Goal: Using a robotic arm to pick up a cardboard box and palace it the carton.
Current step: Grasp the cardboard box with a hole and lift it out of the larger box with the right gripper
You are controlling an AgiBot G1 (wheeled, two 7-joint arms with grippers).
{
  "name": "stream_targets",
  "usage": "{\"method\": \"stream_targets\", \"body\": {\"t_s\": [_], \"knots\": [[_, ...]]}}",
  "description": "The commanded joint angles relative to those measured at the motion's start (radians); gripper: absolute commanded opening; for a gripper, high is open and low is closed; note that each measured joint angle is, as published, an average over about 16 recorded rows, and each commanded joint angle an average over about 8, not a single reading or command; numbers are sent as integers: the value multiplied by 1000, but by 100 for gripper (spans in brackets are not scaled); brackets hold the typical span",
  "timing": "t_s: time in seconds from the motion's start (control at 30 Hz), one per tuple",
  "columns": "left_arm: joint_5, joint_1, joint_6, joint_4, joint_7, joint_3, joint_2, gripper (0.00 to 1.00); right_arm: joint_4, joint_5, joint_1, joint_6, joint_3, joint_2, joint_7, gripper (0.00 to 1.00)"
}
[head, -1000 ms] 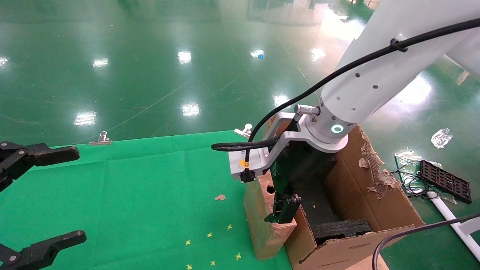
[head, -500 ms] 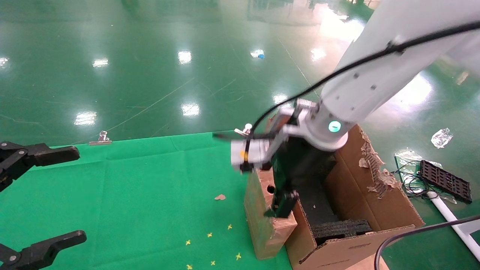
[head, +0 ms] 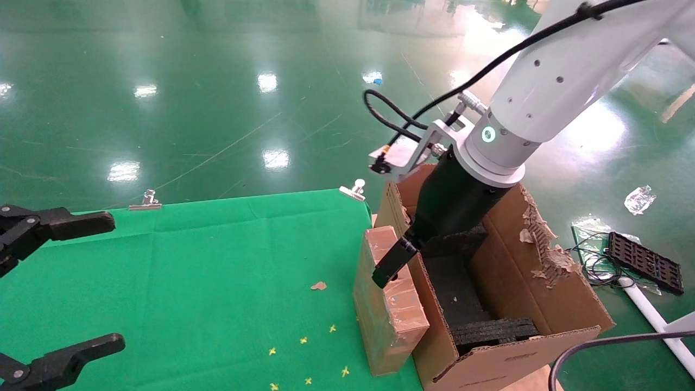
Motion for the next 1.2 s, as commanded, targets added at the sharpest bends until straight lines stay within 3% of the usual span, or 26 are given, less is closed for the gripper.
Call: {"method": "stream_targets", "body": {"t_s": [0.03, 0.37, 0.43, 0.53, 0.6, 0.7, 0.8, 0.87, 0.93, 1.2], "knots": [[0, 0, 0, 0, 0, 0, 0, 100, -43, 4, -7, -4, -14, -11, 66, 100], [-1, 0, 0, 0, 0, 1, 0, 100, -143, 18, -54, 13, -47, -55, 142, 96], [-1, 0, 0, 0, 0, 1, 0, 100, -152, 14, -62, 18, -52, -65, 146, 84], [-1, 0, 0, 0, 1, 1, 0, 98, -159, 10, -73, 24, -59, -78, 150, 51], [-1, 0, -1, 0, 1, 1, -1, 88, -160, 6, -80, 28, -63, -84, 154, 26], [-1, 0, -1, 0, 1, 1, -1, 58, -159, 0, -88, 33, -69, -92, 163, 4], [-1, 0, -1, 0, 1, 2, -1, 22, -155, -5, -96, 37, -74, -96, 174, 0], [-1, 0, -1, 0, 1, 2, -1, 7, -151, -7, -100, 39, -77, -98, 179, 0], [-1, 0, -1, 0, 1, 2, -1, 0, -149, -9, -105, 41, -79, -98, 184, 0], [-2, -1, -1, 0, 1, 2, -1, 0, -147, -10, -116, 43, -85, -100, 191, 0]]}}
